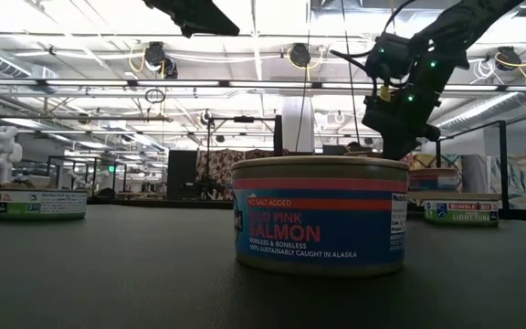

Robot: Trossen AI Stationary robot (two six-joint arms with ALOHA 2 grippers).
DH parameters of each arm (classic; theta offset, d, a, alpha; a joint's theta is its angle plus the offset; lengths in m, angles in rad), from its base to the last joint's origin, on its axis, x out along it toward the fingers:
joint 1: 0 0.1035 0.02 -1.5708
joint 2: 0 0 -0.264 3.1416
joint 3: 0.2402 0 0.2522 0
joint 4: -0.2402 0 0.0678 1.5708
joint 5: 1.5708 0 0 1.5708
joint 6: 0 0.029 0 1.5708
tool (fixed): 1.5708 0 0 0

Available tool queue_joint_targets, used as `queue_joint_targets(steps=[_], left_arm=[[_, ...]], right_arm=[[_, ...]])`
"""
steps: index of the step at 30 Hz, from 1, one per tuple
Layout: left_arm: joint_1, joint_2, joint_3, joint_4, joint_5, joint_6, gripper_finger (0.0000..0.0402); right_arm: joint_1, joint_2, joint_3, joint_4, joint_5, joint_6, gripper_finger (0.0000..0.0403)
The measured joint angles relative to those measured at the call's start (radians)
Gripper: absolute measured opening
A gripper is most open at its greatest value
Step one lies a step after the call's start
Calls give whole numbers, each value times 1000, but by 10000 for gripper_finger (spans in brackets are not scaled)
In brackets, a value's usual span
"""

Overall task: Stack canned seafood by type on shelf
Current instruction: Adjust the blue pink tuna can on the shelf

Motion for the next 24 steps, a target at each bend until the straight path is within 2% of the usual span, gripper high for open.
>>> queue_joint_targets(steps=[16,24], left_arm=[[0,0,0,0,0,3,0],[0,0,0,0,0,19,0]], right_arm=[[-5,-17,-1,-45,-2,1,0],[-5,-64,-7,-35,-12,-11,0]])
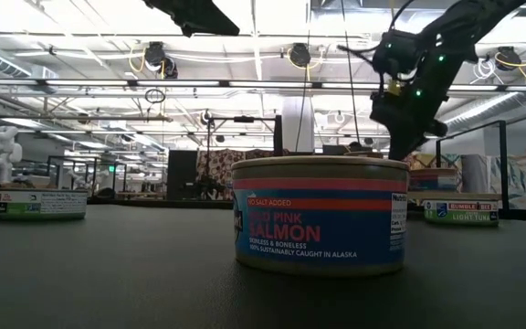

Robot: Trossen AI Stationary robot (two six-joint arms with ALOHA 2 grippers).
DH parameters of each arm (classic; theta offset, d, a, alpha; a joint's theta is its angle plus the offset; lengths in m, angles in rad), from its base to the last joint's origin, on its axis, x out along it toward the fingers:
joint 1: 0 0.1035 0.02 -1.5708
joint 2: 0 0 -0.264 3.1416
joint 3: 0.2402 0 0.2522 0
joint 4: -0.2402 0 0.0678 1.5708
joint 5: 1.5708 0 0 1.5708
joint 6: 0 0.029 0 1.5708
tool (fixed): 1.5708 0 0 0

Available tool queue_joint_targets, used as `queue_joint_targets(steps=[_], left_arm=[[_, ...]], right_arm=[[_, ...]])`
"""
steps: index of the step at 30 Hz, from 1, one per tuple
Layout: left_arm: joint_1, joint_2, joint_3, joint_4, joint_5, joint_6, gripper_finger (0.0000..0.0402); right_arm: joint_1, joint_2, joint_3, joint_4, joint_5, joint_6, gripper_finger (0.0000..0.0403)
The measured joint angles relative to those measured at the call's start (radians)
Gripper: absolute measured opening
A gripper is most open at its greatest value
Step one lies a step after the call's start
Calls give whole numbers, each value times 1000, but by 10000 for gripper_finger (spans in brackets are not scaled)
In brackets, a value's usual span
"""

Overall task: Stack canned seafood by type on shelf
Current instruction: Adjust the blue pink tuna can on the shelf, then stack the blue pink tuna can on top of the other blue pink tuna can on the shelf

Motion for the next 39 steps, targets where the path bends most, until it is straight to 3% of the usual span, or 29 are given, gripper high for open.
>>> queue_joint_targets(steps=[18,24,29,34,39], left_arm=[[0,5,0,17,0,0,0],[0,27,2,49,0,-1,0],[-4,59,2,10,3,-21,6],[-40,76,1,-86,35,-52,12],[-145,75,0,-172,17,-68,14]], right_arm=[[0,-261,3,-3,-4,27,0],[1,-290,3,-24,-6,41,0],[4,-288,3,-24,-78,42,0],[66,-291,4,-21,-103,58,0],[180,-292,4,18,-104,97,0]])
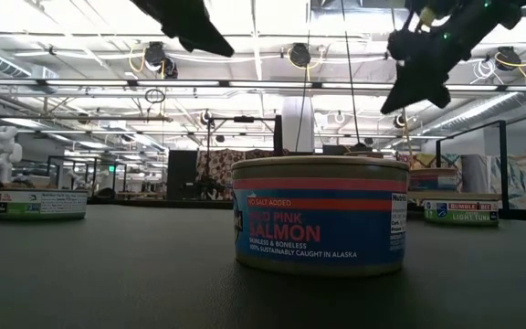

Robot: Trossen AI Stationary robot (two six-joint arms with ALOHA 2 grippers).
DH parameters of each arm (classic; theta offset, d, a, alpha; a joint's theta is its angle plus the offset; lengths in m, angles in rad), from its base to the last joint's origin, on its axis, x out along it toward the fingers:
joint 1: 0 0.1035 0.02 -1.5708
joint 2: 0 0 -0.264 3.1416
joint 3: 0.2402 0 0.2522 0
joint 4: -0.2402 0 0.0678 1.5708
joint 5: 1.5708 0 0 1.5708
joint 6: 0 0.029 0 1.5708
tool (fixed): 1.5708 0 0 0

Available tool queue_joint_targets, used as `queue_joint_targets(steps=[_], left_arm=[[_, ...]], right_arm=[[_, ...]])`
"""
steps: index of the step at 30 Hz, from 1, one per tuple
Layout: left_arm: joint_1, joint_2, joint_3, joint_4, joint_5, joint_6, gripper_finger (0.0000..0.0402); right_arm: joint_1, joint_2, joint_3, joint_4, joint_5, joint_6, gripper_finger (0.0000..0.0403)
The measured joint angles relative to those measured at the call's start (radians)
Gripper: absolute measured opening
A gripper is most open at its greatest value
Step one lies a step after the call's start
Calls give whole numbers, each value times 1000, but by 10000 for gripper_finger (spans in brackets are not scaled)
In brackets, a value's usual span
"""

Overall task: Stack canned seafood by type on shelf
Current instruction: Stack the blue pink tuna can on top of the other blue pink tuna can on the shelf

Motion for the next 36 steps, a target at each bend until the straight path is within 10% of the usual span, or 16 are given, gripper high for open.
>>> queue_joint_targets(steps=[24,36], left_arm=[[-591,0,0,-202,-274,-684,15],[-575,255,0,304,-269,-184,15]], right_arm=[[601,224,1,394,8,134,0],[971,229,1,380,30,495,0]])
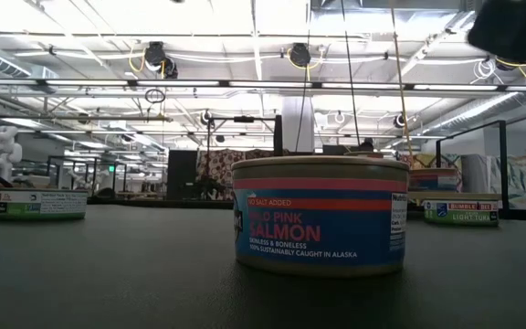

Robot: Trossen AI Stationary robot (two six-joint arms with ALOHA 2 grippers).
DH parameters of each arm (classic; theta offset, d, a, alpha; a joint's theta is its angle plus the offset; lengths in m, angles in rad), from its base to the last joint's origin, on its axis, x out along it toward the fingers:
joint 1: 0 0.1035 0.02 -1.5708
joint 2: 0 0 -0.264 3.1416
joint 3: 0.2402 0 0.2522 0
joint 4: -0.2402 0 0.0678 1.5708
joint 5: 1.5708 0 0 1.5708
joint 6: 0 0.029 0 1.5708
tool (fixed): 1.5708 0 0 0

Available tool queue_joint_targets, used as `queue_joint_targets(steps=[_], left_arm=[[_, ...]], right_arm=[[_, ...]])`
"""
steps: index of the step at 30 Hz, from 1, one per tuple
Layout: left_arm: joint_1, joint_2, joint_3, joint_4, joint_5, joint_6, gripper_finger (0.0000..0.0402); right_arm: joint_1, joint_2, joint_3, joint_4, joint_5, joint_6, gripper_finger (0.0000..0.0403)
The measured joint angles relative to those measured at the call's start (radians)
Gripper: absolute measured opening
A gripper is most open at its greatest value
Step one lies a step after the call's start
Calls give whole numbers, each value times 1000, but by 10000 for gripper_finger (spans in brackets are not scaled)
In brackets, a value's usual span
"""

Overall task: Stack canned seafood by type on shelf
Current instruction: Stack the blue pink tuna can on top of the other blue pink tuna can on the shelf

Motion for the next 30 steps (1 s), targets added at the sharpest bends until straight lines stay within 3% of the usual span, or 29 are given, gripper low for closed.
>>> queue_joint_targets(steps=[5,10,15,19,25,30], left_arm=[[96,96,0,137,270,73,15],[232,156,0,136,376,-188,15],[320,179,0,136,518,-312,15],[354,179,1,114,547,-481,15],[348,179,1,104,570,-507,19],[341,179,1,104,543,-555,60]], right_arm=[[53,0,0,-33,41,65,0],[68,0,0,-109,60,74,0],[68,0,0,-202,56,62,0],[67,0,0,-276,55,27,0],[52,0,-1,-300,56,-99,0],[31,0,-1,-301,53,-169,0]])
